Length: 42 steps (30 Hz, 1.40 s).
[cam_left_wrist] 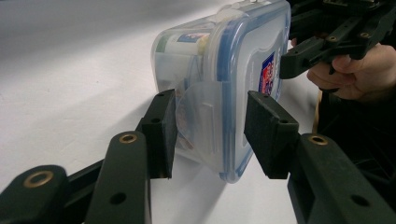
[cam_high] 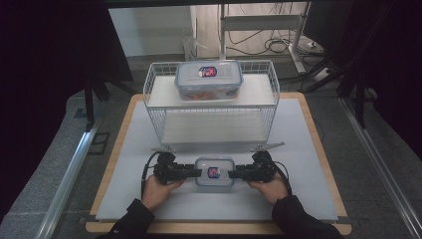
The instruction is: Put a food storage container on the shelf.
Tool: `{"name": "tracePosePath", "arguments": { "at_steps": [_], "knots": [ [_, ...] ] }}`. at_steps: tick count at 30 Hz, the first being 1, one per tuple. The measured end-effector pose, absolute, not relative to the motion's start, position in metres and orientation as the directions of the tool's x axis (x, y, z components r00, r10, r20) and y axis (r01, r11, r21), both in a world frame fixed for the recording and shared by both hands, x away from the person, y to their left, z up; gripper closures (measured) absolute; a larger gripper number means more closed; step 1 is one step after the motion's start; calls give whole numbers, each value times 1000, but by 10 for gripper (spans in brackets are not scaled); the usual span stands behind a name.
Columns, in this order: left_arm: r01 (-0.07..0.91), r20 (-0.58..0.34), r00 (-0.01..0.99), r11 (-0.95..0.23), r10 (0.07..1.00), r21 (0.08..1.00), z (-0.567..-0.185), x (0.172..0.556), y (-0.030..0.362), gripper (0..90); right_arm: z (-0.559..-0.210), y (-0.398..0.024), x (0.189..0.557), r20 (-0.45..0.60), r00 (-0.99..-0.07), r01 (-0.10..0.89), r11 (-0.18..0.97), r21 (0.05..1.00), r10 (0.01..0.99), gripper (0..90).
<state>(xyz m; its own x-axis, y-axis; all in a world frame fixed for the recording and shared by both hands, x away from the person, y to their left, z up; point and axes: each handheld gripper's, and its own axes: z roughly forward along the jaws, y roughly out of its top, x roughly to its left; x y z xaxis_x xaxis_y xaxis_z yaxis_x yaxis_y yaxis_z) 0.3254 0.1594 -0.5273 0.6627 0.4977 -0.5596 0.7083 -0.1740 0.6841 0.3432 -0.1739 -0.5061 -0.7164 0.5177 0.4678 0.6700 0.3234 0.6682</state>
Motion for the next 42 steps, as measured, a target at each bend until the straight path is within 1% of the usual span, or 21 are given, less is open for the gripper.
{"name": "tracePosePath", "arguments": {
  "at_steps": [12,18,25,29,30,36,42],
  "knots": [
    [682,-547,685,-160,481,714,-513,324,160,556,-495,-182,345,513,-707,674,246,696,486,568],
    [655,-524,706,-157,477,740,-500,324,162,554,-485,-186,345,527,-716,661,203,722,457,589],
    [646,-516,708,-146,481,749,-487,326,164,556,-474,-185,348,526,-724,653,196,732,447,589],
    [645,-543,708,-101,453,757,-477,327,169,579,-467,-186,352,556,-710,670,172,722,431,585],
    [642,-538,711,-104,453,760,-474,328,170,581,-465,-186,353,563,-710,672,169,721,424,586],
    [639,-535,711,-101,456,763,-461,331,172,580,-448,-182,356,535,-726,652,184,736,431,585],
    [619,-510,720,-103,471,779,-441,333,174,579,-429,-179,362,525,-737,639,183,748,425,584]
  ]
}}
